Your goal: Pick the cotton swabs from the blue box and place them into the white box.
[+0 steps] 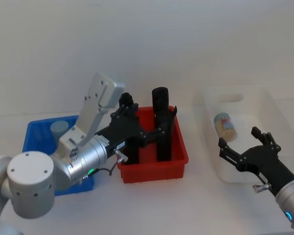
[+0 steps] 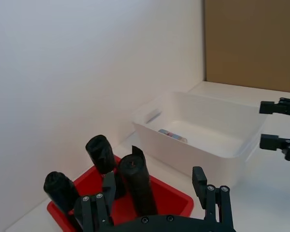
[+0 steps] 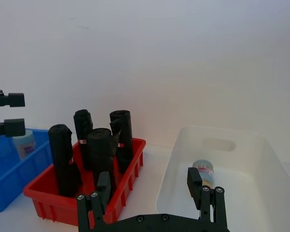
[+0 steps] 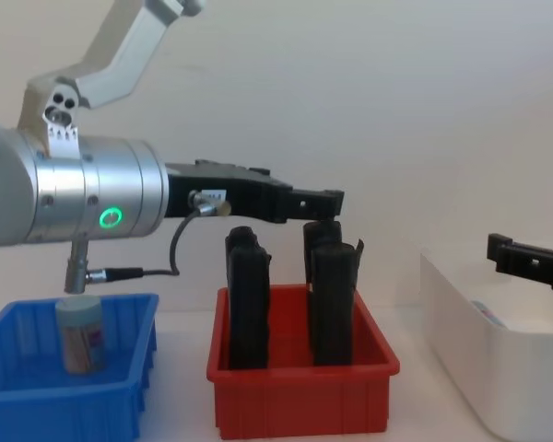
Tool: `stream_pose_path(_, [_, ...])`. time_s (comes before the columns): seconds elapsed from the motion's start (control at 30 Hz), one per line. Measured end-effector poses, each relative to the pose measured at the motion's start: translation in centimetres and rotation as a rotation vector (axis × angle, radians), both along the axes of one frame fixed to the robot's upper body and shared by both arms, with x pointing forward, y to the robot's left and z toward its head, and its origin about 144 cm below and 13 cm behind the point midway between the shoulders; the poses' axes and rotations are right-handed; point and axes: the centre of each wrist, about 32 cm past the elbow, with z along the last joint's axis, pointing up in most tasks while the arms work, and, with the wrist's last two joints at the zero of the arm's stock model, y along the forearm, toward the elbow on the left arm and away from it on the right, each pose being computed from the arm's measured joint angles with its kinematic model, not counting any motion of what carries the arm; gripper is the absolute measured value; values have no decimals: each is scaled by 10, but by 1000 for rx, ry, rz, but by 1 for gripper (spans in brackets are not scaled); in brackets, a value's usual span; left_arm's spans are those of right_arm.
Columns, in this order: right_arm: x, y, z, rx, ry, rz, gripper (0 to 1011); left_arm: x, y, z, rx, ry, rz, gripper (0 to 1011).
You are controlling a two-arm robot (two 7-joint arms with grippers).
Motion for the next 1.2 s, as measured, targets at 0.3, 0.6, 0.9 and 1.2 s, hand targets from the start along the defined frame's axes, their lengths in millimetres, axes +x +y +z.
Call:
stream_pose_path(0.3, [-6,4,1,1,-7,3,1002,-14,-2,-24,-4,-71,95,1004])
stream_pose_path(0.6, [-6,4,1,1,-8,3,1002,-29,-3,-47,-17,-136,179,1005])
stream_pose_path(0.9, [-6,4,1,1,-8,3,1002,-42,-5,-64,-34,-188,246,1004])
stream_pose_path(1.2, [-6,4,1,1,-8,3,1002,-46,-5,-68,-39,-200,261,1004])
